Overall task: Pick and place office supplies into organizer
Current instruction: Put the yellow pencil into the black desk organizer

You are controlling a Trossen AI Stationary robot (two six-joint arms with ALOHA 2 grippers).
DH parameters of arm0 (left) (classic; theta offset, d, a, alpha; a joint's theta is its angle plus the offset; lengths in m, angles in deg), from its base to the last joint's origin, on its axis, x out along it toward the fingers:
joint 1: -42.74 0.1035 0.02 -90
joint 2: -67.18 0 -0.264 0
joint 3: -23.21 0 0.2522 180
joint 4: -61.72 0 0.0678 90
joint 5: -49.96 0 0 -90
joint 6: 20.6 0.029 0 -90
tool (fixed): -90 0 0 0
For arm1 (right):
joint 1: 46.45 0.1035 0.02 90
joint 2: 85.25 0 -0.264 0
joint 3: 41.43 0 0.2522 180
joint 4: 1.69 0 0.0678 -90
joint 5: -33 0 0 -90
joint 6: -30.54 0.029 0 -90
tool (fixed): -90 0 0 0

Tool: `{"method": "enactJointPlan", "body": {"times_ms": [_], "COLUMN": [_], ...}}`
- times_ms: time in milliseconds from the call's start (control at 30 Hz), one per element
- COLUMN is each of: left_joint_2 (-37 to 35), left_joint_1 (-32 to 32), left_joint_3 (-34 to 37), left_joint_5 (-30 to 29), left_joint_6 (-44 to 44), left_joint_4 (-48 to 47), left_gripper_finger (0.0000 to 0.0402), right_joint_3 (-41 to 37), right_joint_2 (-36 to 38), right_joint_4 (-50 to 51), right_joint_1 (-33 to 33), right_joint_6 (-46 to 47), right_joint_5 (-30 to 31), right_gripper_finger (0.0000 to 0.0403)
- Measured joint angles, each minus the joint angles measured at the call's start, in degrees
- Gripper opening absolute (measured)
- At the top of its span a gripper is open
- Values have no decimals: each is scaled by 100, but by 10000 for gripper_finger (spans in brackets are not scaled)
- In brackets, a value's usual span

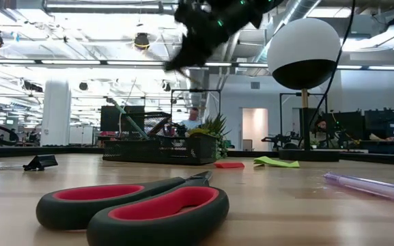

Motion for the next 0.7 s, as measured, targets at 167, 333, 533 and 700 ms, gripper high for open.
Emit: {"method": "enactJointPlan", "body": {"times_ms": [167, 333, 533, 700], "left_joint_2": [-429, -532, -492, -499], "left_joint_1": [9, 197, 513, 926], "left_joint_3": [2, 2, 9, 9], "left_joint_5": [-487, -507, -150, 356], "left_joint_6": [278, -109, -43, -88], "left_joint_4": [5, -1, 8, 321], "left_gripper_finger": [20, 20, 28, 72], "right_joint_3": [7, 3, 1, 3], "right_joint_2": [121, -188, -251, -237], "right_joint_4": [-1748, -3024, -4361, -5338], "right_joint_1": [-329, -523, -513, -504], "right_joint_6": [849, 1962, 2512, 3123], "right_joint_5": [-957, -1592, -2121, -2396], "right_gripper_finger": [13, 13, 15, 15]}}
